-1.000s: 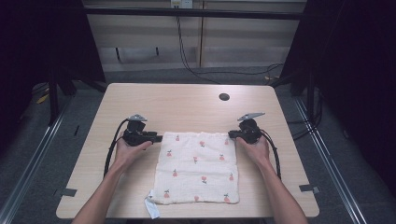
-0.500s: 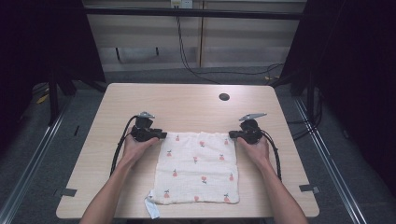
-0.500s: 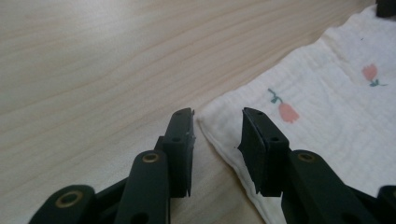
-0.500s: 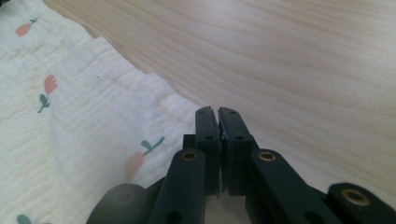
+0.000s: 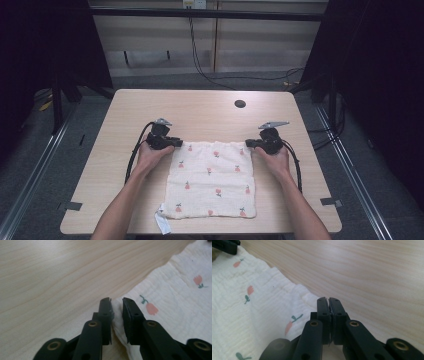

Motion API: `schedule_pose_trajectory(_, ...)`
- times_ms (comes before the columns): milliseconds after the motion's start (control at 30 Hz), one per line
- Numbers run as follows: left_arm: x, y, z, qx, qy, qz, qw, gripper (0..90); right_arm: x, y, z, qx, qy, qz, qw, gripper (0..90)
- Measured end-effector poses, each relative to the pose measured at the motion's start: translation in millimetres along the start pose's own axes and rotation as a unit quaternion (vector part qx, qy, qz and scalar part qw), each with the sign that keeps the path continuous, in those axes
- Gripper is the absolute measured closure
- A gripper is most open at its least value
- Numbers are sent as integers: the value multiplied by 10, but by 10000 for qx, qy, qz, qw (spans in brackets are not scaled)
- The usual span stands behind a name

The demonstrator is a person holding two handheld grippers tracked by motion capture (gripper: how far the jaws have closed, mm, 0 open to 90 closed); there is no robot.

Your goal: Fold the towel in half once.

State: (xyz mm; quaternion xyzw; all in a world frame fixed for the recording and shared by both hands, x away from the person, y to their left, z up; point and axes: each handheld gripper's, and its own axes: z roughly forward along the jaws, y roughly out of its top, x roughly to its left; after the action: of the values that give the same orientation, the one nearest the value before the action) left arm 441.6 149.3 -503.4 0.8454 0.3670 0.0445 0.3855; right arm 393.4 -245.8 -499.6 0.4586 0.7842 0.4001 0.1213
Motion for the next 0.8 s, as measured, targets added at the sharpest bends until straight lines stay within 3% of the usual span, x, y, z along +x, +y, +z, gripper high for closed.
schedule_pose_trajectory(100, 19, -16, -25, 70, -150, -20, 9999, 851, 0, 11, -16, -22, 59, 56, 10000, 886)
schedule_pose_trajectory(233, 4, -40, -49, 28, -162, -19, 9999, 860, -11, 14, -29, -72, 110, 111, 9999, 887)
schedule_pose_trajectory(433, -53, 4, -196, -375, -283, -172, 9987, 859, -42, 75, -154, -327, 173, 206, 9991, 888)
schedule_pose_trajectory(500, -93, 11, -264, -523, -240, -158, 9982, 859, -26, 99, -208, -404, 195, 187, 9988, 888)
schedule_pose_trajectory(600, -143, 32, -342, -547, -202, -29, 9983, 859, 18, 139, -275, -483, 225, 114, 9985, 888)
schedule_pose_trajectory(800, -220, 36, -498, -862, -320, 23, 9958, 859, 88, 214, -435, -715, 248, 22, 9971, 889)
